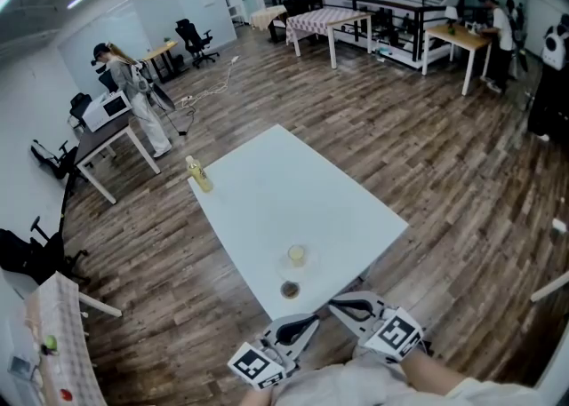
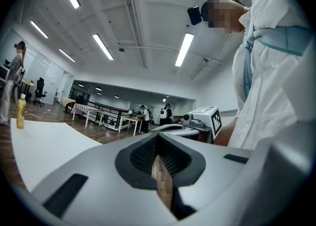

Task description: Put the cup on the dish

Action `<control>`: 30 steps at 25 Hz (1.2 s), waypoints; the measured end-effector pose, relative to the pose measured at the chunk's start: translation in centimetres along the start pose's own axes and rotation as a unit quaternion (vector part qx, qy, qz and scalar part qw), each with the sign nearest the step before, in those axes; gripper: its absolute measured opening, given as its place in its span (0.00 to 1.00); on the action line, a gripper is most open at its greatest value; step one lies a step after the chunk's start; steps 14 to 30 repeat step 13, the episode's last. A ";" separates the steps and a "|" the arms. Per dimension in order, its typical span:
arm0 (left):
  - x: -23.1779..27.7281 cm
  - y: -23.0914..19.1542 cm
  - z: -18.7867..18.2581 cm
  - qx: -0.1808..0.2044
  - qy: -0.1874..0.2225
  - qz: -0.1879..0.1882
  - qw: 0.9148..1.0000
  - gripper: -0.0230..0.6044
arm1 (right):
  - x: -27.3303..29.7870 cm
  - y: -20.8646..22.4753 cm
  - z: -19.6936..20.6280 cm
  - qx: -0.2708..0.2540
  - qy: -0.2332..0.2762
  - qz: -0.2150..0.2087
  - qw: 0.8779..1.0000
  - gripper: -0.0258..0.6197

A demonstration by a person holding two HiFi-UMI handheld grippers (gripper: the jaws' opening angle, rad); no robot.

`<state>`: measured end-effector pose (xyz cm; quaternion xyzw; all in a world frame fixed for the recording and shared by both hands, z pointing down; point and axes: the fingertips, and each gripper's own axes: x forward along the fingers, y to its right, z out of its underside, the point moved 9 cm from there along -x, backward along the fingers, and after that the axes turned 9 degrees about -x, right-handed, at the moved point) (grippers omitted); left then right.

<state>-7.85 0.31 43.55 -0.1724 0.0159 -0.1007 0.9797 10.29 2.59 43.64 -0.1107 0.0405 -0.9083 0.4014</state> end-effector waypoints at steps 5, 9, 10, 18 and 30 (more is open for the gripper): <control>-0.2 0.2 -0.4 -0.001 0.006 -0.002 1.000 0.04 | 0.0 -0.3 -0.1 0.002 -0.002 -0.002 1.000 0.09; 0.0 0.4 -0.4 -0.003 0.006 -0.004 1.000 0.04 | -0.3 -0.3 -0.2 0.004 0.000 -0.005 1.000 0.09; 0.0 0.4 -0.4 -0.004 0.007 -0.004 1.000 0.04 | -0.3 -0.3 -0.2 0.004 0.001 -0.006 1.000 0.09; -0.1 0.2 -0.4 -0.007 0.011 -0.004 1.000 0.04 | -0.1 -0.2 -0.2 0.005 0.000 -0.007 1.000 0.09; -0.1 0.2 -0.4 -0.007 0.011 -0.004 1.000 0.04 | -0.1 -0.2 -0.2 0.005 0.000 -0.007 1.000 0.09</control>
